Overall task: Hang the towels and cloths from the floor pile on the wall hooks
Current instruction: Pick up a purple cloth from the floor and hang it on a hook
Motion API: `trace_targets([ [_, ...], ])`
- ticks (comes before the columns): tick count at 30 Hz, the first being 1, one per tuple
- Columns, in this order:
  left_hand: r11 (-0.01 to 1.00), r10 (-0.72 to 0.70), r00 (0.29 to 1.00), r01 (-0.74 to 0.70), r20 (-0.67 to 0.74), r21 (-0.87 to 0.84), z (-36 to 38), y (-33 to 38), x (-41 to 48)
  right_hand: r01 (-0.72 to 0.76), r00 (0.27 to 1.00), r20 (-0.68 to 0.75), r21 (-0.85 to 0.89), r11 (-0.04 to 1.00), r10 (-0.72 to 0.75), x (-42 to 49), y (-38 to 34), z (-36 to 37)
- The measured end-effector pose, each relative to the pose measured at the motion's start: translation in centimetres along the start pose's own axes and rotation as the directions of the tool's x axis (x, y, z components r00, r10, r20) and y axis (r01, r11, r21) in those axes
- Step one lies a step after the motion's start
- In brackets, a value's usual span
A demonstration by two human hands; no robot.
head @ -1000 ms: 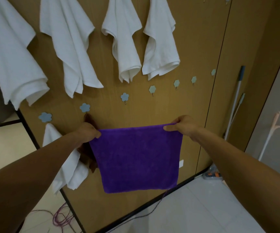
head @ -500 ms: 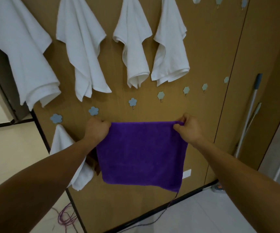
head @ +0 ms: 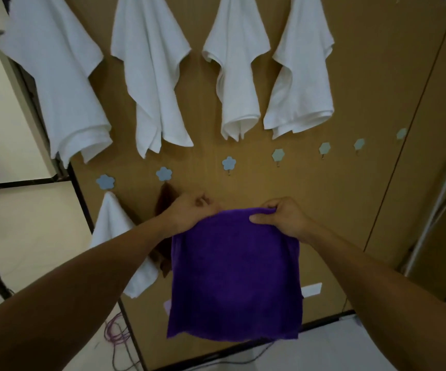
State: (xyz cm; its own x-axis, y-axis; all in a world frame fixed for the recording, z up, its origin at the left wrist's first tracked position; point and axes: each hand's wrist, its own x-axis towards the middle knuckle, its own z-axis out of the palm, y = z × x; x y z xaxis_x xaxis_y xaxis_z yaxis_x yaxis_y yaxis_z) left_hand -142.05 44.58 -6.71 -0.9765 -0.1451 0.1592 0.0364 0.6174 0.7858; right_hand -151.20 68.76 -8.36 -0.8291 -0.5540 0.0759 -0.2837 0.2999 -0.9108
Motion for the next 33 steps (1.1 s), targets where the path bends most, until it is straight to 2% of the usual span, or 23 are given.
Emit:
trace_targets([
  [2,0.993,-0.019,0.984,-0.002,0.176,0.114,0.0,-0.6,0.8,0.017,0.999,-0.033,0.041,0.999,-0.016,1.3,0.2,0.5],
  [3,0.992,-0.015,0.975,-0.013,0.220,0.126,0.1,-1.1,1.5,0.016,0.999,-0.044,0.041,0.999,-0.014,2.0,0.3,0.7],
  [5,0.996,0.023,0.975,-0.042,0.222,0.080,0.2,-1.9,3.0,-0.003,0.998,-0.069,0.019,1.000,0.004,3.3,0.6,1.2],
  [12,0.997,0.072,0.997,-0.073,0.041,0.015,0.6,-4.7,9.3,0.053,0.987,-0.145,-0.098,0.994,-0.067,8.4,1.1,1.5],
  [15,0.995,0.097,0.995,-0.097,-0.008,0.005,0.6,-5.4,11.7,0.063,0.977,-0.203,-0.047,0.997,-0.071,10.5,1.3,1.3],
  [18,0.995,0.102,0.989,-0.100,-0.103,0.025,0.6,-5.6,13.9,0.018,0.973,-0.231,0.047,0.999,-0.007,12.9,1.6,0.8],
  [23,0.977,0.073,0.949,-0.006,-0.305,0.215,1.3,-5.8,17.9,-0.040,0.978,-0.191,0.230,0.972,0.086,17.5,2.0,-0.1],
  [26,0.968,0.092,0.909,0.014,-0.407,0.251,2.2,-6.0,20.1,-0.021,0.960,-0.259,0.300,0.954,0.103,20.6,2.4,-0.4],
  [30,0.970,0.004,0.869,0.117,-0.494,0.213,3.1,-6.7,22.3,0.012,0.923,-0.377,0.221,0.975,0.074,24.2,3.6,-0.1],
  [33,0.936,-0.042,0.843,0.222,-0.536,0.275,4.1,-7.3,22.5,-0.024,0.916,-0.393,0.136,0.990,0.076,25.5,5.0,0.8],
])
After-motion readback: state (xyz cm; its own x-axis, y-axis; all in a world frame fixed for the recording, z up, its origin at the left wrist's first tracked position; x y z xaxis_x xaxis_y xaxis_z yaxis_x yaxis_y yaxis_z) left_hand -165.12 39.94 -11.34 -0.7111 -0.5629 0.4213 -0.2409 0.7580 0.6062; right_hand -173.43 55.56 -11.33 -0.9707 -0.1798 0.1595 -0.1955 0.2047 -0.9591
